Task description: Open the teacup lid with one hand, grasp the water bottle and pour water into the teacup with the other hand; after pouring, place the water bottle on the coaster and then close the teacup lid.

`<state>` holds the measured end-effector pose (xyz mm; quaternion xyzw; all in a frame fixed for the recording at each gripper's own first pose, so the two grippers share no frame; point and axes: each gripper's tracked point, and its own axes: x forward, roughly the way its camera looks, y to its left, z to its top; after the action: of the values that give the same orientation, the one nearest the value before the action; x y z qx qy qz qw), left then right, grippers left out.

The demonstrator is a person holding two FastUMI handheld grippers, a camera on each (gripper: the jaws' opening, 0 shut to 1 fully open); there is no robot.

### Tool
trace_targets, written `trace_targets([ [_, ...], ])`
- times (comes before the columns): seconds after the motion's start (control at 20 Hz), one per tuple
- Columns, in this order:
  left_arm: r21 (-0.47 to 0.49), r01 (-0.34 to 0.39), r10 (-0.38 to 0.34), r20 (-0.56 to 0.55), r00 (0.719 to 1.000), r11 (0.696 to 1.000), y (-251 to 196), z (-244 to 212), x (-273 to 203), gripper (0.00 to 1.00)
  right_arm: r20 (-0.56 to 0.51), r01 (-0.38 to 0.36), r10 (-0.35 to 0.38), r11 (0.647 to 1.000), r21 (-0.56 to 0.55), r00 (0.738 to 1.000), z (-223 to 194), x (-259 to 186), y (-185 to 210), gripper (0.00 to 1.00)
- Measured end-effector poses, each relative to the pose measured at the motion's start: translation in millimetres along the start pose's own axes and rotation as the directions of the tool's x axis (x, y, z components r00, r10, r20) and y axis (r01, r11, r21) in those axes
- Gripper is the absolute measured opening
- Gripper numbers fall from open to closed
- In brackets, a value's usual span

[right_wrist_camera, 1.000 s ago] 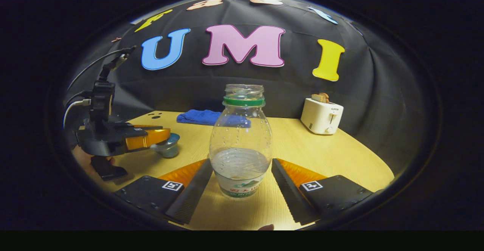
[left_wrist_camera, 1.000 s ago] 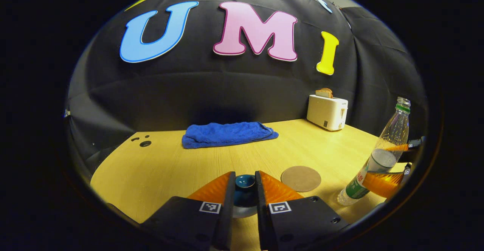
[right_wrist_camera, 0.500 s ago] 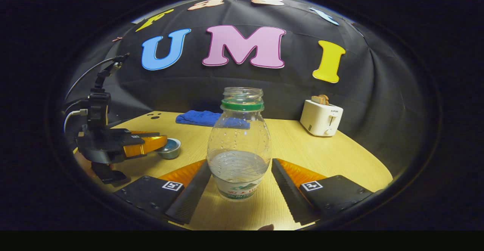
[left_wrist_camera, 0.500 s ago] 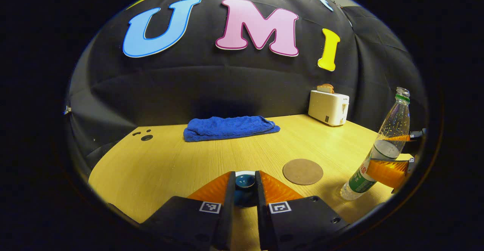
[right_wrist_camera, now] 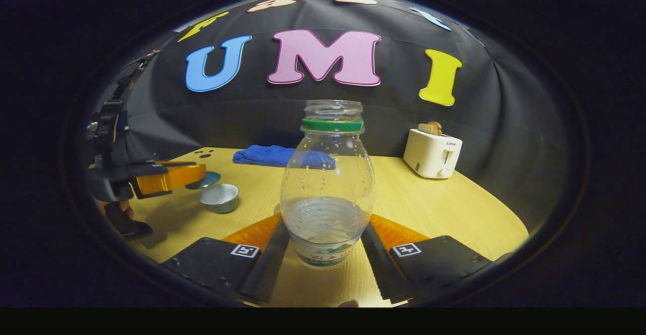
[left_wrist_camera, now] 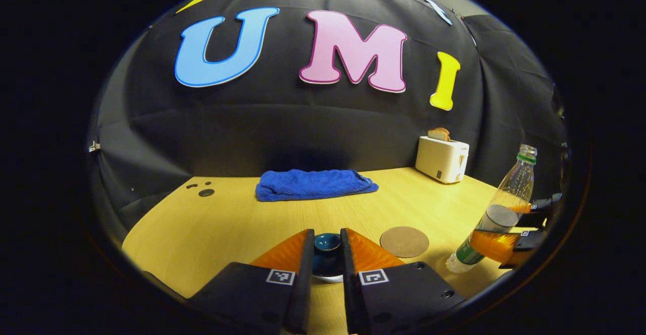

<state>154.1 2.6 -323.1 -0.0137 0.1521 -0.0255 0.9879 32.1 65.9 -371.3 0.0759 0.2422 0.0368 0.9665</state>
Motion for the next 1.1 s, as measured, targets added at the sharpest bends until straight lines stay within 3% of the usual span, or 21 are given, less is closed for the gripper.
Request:
trace_targets([
  [0.05,0.000,-0.010,0.010,0.005,1.000,1.000,4,3,-3,0.31,-0.004,-0.001,0.001,1.000,-0.012,1.000,-3,0,2,0.76],
  [0.1,0.001,-0.020,0.020,0.009,1.000,1.000,9,7,-7,0.31,-0.016,-0.004,0.003,1.000,-0.021,1.000,-6,1,4,0.80],
  [0.25,-0.001,-0.046,0.046,0.025,0.999,0.999,23,17,-21,0.31,-0.037,-0.004,0.002,0.997,-0.079,0.999,0,1,8,0.77],
  [0.4,-0.016,-0.072,0.072,0.026,0.997,0.997,35,19,-31,0.31,-0.027,0.022,-0.030,0.964,-0.264,0.999,20,7,8,0.77],
  [0.5,-0.023,-0.091,0.092,0.026,0.995,0.996,44,19,-39,0.31,-0.004,0.045,-0.051,0.911,-0.410,0.999,33,17,11,0.72],
  [0.7,-0.017,-0.126,0.127,0.030,0.991,0.992,61,17,-52,0.31,0.012,0.053,-0.059,0.760,-0.648,0.998,41,37,25,0.76],
  [1.1,-0.037,-0.176,0.178,0.034,0.984,0.984,87,12,-72,0.31,-0.018,0.016,-0.063,0.495,-0.869,0.998,30,74,53,0.75],
])
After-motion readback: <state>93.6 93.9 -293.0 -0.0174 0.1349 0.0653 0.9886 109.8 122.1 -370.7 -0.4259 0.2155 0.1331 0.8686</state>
